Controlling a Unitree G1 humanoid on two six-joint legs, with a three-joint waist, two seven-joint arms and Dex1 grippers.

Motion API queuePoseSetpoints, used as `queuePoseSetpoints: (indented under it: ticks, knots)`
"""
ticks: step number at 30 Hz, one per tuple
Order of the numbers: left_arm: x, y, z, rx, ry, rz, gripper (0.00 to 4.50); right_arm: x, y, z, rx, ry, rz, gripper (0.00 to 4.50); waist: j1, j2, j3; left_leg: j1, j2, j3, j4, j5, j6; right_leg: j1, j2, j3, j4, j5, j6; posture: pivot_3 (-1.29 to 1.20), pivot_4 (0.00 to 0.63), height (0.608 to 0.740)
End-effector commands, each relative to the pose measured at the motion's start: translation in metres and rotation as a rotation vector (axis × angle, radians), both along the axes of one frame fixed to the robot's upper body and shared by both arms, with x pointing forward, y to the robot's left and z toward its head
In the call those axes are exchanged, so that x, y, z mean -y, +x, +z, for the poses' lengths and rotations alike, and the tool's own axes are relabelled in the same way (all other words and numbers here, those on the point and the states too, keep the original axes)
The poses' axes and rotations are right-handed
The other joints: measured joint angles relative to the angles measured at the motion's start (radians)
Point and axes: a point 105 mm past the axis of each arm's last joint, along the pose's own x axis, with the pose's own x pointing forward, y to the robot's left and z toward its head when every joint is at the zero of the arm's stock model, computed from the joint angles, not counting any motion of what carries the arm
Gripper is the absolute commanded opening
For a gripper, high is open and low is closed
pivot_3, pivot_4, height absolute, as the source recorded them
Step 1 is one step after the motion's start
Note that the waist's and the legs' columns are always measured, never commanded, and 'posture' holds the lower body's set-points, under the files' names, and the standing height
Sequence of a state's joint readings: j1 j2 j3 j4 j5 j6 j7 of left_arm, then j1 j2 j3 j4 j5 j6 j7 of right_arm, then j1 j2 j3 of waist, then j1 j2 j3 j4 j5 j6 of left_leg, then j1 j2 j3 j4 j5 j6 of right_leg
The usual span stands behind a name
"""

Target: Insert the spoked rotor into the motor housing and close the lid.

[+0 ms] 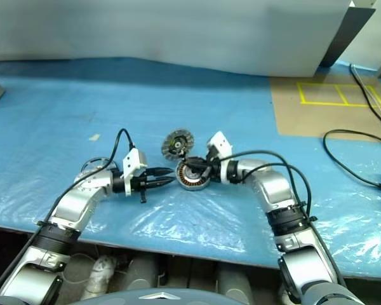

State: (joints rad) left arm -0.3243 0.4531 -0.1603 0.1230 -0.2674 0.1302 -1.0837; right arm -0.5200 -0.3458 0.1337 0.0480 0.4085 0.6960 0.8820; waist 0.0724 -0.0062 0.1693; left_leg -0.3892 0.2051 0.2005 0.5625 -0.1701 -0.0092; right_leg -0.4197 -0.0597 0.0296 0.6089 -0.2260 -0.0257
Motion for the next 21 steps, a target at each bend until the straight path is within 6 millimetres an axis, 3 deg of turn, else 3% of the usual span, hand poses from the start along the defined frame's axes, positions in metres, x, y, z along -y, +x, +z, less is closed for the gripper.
queuePoseSetpoints:
  ticks: [1,5,9,14,18,21]
  knots:
    - [-0.002,0.004,0.010,0.046,-0.012,-0.013,1.08,-0.005,-0.003,0.011,0.043,0.003,0.026,0.03,-0.001,0.000,0.000,0.000,0.000,0.000,0.000,0.000,0.000,0.000,0.001,0.000,0.000,0.000,0.000,0.00,0.150,0.740]
    - [-0.001,0.004,0.010,0.046,-0.015,-0.013,1.08,-0.003,-0.017,-0.041,0.020,-0.238,0.078,0.03,-0.001,0.000,0.000,-0.001,0.001,0.001,-0.001,0.000,0.000,0.000,0.001,-0.001,0.000,0.000,0.000,0.00,0.150,0.740]
    - [-0.001,0.002,0.011,0.045,-0.020,-0.007,1.08,0.008,-0.017,-0.063,0.030,-0.335,0.055,0.03,-0.002,0.000,0.000,0.001,0.000,0.001,-0.001,0.000,-0.001,0.001,0.000,-0.001,0.000,0.000,0.000,0.00,0.150,0.740]
    - [-0.001,-0.001,0.010,0.043,-0.019,-0.005,1.08,0.002,-0.003,-0.019,0.016,-0.096,-0.003,0.03,-0.002,0.000,0.000,0.007,-0.001,0.000,0.000,-0.001,0.000,0.007,-0.001,0.000,0.000,0.000,0.000,0.00,0.150,0.740]
    - [0.001,-0.003,0.011,0.042,-0.021,-0.008,1.08,-0.006,-0.009,0.019,0.020,0.056,0.059,0.03,-0.001,0.000,0.000,0.004,-0.001,0.000,0.000,-0.001,0.000,0.004,-0.001,0.000,0.000,0.000,0.000,0.00,0.150,0.740]
    - [0.001,-0.004,0.011,0.038,-0.023,-0.012,1.08,-0.012,-0.011,0.034,0.052,0.076,0.080,0.03,-0.003,0.000,0.000,0.001,0.000,0.000,0.000,0.000,0.000,0.000,0.000,0.000,0.000,0.000,0.000,0.00,0.150,0.740]
